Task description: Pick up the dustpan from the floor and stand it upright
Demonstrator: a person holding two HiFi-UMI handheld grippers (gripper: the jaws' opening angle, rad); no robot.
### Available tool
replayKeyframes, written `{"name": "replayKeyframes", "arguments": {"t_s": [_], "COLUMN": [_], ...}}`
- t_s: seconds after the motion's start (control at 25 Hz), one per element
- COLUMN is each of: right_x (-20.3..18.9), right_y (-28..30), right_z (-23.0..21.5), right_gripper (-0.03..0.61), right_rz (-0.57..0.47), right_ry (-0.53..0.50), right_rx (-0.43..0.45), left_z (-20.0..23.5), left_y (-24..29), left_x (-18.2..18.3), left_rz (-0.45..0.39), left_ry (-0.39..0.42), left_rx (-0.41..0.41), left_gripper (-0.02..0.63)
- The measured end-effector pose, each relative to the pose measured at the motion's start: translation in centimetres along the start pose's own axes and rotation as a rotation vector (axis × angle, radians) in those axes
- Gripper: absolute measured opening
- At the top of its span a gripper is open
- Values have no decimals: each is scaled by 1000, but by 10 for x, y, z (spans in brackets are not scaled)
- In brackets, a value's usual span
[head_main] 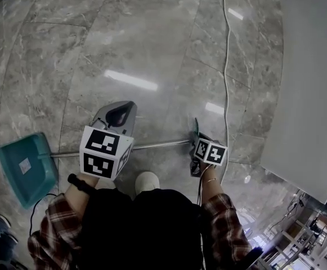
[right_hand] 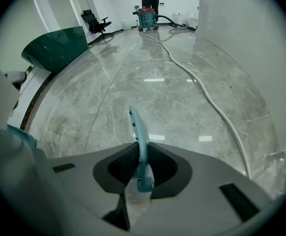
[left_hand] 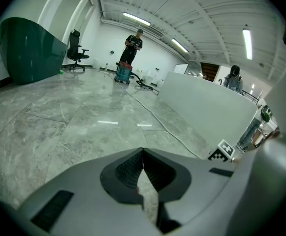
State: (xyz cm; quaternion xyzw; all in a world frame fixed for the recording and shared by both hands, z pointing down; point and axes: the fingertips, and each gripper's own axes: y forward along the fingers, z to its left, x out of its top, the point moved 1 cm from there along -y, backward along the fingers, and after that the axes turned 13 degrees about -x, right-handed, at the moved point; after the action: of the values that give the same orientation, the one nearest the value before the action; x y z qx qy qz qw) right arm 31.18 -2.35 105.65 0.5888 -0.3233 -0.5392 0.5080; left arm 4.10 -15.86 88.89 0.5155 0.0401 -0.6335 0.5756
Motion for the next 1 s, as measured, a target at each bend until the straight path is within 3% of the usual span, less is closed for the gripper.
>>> {"name": "replayKeyframes", "arguments": {"t_s": [0.32,0.8,1.0], "right_x": [28,102,121], "right_y": [-98,-315,-388], "right_z": [1,-34,-39], "right_gripper": [71,98,109], "right_rz": [-5,-58,-59], "right_ry": [77,100,85], "right_rx": [34,-12,-10], "left_z": [-43,-166,-203], "left_y": [-64,-171,-213], "left_x": [30,193,243], "left_rz": [34,-42,-80], "left_ry": [-34,-20,-32], "left_rx": [30,-31,-35], "left_gripper": [11,11,11]}}
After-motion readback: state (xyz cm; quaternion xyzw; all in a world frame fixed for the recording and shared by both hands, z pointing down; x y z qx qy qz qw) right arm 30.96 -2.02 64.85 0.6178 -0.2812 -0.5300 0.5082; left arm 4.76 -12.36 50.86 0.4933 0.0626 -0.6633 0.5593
